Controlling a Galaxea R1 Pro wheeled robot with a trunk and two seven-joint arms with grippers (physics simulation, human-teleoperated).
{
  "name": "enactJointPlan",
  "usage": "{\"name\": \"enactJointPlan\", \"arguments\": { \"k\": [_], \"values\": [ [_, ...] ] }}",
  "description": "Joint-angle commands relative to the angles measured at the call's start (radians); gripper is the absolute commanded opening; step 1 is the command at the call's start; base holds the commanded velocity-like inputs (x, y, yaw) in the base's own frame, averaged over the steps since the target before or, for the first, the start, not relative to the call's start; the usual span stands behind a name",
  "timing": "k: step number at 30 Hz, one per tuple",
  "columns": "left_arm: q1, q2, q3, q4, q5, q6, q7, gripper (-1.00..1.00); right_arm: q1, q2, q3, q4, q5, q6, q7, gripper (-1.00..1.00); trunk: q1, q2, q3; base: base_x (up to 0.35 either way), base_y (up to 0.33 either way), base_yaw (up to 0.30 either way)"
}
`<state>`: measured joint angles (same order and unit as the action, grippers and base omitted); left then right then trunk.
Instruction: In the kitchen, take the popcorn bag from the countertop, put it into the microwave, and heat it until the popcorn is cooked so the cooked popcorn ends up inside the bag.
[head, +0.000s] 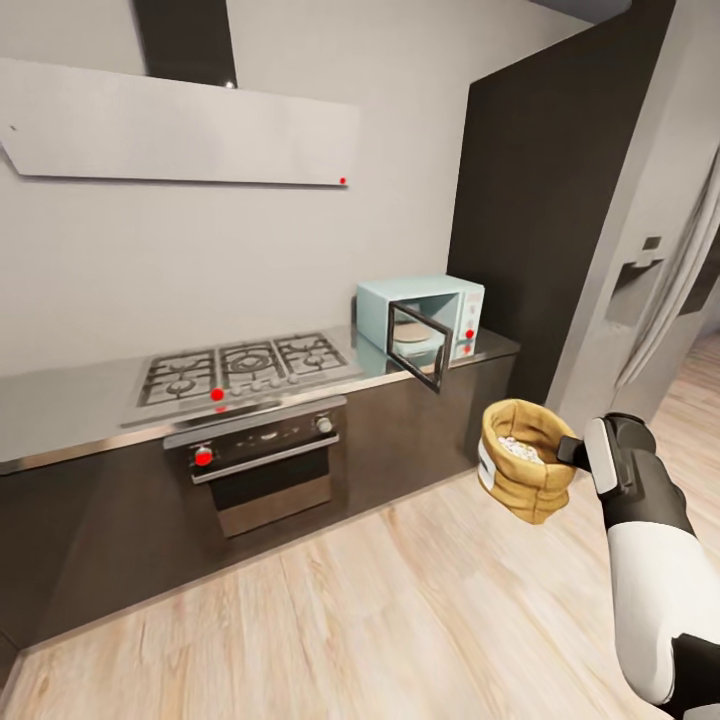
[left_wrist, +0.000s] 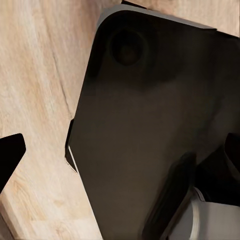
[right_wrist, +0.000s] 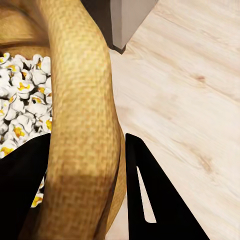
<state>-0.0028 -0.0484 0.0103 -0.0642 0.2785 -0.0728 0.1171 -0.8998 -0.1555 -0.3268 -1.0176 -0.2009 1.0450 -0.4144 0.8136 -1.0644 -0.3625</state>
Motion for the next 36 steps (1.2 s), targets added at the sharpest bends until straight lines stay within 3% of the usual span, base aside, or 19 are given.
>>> {"name": "enactJointPlan", "arguments": {
  "k": [1,36],
  "values": [
    [0.000,-0.001,0.000,0.000,0.004,-0.003,0.003,1.00,-0.001,0.000,0.000,-0.001,-0.011,0.002,-0.009,-1.00,0.001,-0.001,-0.001,0.306,-0.078,0.000],
    [0.000,-0.004,0.004,0.006,0.004,-0.004,0.007,1.00,-0.001,0.002,0.008,-0.044,-0.017,0.002,-0.009,-1.00,0.001,-0.001,-0.001,0.306,-0.139,0.000]
  ]
}}
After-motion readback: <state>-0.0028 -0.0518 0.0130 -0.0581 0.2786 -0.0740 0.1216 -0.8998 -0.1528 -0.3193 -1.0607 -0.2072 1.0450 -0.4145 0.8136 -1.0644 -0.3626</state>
